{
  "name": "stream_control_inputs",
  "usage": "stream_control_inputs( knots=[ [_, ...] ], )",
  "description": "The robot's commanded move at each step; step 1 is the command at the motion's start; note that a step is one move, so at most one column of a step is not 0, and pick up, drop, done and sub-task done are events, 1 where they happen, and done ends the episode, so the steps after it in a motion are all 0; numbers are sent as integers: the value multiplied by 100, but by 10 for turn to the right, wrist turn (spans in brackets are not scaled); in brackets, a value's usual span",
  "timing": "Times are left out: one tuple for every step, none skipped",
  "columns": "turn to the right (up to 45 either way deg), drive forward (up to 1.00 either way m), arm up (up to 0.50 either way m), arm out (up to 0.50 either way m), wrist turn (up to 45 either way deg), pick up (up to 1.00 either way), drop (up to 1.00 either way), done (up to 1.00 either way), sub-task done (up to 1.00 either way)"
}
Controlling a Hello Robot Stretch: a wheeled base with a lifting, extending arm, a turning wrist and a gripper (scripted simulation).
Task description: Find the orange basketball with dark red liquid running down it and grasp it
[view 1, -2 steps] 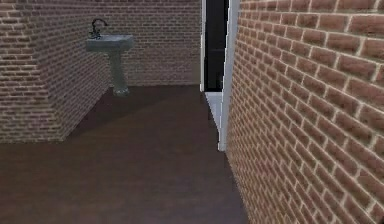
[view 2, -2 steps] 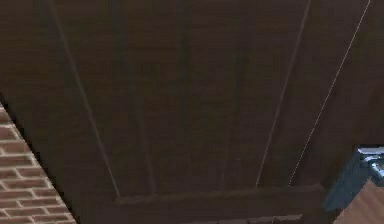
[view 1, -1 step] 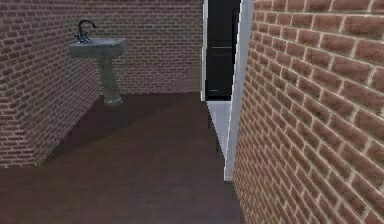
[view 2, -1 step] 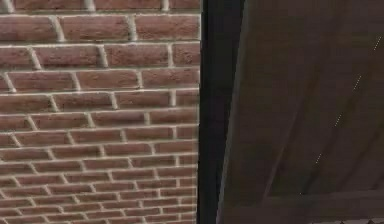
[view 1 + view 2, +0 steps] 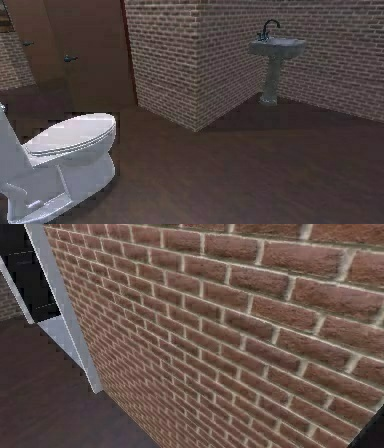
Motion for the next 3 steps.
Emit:
stream_control_inputs(
  knots=[
    [-90, 0, 0, 0, 0, 0, 0, 0, 0],
    [0, 40, 0, 0, 0, 0, 0, 0, 0],
    [0, 100, 0, 0, 0, 0, 0, 0, 0]
  ],
)
